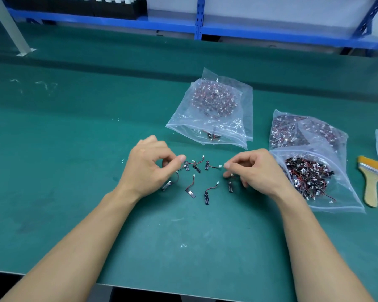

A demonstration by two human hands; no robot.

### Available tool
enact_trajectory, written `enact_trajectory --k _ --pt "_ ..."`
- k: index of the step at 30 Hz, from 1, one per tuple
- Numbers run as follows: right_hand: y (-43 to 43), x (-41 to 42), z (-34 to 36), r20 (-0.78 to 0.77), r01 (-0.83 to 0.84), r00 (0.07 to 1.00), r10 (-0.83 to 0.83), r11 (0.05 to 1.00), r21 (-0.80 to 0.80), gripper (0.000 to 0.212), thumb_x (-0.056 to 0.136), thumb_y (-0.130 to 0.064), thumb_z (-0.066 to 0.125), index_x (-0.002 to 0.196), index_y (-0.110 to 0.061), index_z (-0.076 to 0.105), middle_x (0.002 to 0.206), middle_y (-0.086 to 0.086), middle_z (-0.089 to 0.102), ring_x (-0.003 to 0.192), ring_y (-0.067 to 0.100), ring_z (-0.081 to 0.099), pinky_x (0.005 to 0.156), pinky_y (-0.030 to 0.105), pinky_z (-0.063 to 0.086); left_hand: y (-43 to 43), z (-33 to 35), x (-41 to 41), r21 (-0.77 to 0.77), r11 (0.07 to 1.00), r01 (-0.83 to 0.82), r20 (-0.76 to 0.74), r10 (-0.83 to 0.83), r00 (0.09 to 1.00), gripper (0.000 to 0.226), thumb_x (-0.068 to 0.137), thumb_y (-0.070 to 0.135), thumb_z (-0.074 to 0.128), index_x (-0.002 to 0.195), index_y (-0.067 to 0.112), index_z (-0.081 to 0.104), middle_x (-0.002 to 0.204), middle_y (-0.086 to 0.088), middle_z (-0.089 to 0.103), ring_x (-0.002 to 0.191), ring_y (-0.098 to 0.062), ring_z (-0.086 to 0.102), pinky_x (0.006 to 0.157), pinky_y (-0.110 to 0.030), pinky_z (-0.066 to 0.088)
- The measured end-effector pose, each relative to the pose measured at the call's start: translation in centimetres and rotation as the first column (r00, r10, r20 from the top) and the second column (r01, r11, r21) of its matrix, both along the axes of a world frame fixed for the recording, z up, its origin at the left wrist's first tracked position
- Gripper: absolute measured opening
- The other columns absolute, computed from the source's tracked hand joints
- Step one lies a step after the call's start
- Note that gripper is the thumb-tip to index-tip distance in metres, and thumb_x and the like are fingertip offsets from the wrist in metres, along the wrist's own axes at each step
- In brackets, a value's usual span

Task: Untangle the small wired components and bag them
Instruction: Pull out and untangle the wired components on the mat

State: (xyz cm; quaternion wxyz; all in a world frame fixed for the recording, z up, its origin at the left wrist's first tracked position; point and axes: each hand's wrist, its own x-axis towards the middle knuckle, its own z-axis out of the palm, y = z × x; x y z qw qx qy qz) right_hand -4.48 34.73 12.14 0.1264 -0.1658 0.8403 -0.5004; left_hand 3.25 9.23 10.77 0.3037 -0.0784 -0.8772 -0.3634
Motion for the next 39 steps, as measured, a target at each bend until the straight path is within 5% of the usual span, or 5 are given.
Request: enact_trajectory --k 12,25,39 --pt "-0.4 -0.9 -1.4 -0.061 0.234 0.968 -0.245 0.961 -0.146 0.023 0.090 -0.019 0.068 0.067 -0.020 0.072 0.065 0.001 0.073 0.044 0.015 0.040 0.053 0.028 0.036 -5.4 -1.6 -2.1 0.144 0.961 -0.237 0.218 0.202 0.955 0.014 0.097 0.025 0.061 0.094 0.037 0.069 0.084 0.019 0.063 0.082 -0.001 0.047 0.070 -0.007 0.034" --pt "-0.9 -1.2 -2.5 -0.090 0.268 0.956 -0.278 0.957 -0.110 0.021 0.090 -0.023 0.069 0.069 -0.022 0.072 0.062 -0.001 0.071 0.044 0.006 0.045 0.059 0.029 0.039 -5.5 -2.3 -2.5 0.009 0.991 -0.136 0.327 0.126 0.937 0.014 0.094 0.029 0.067 0.104 0.037 0.073 0.091 0.023 0.064 0.090 0.002 0.046 0.083 -0.030 0.042" --pt "-1.0 -1.1 -2.5 -0.101 0.250 0.961 -0.258 0.965 -0.081 0.020 0.090 -0.023 0.069 0.071 -0.021 0.073 0.062 -0.002 0.071 0.043 0.004 0.044 0.057 0.026 0.037 -5.4 -2.2 -2.2 0.049 0.995 -0.084 0.310 0.065 0.949 0.012 0.084 0.035 0.078 0.094 0.040 0.073 0.084 0.027 0.069 0.095 -0.005 0.050 0.081 -0.028 0.045"
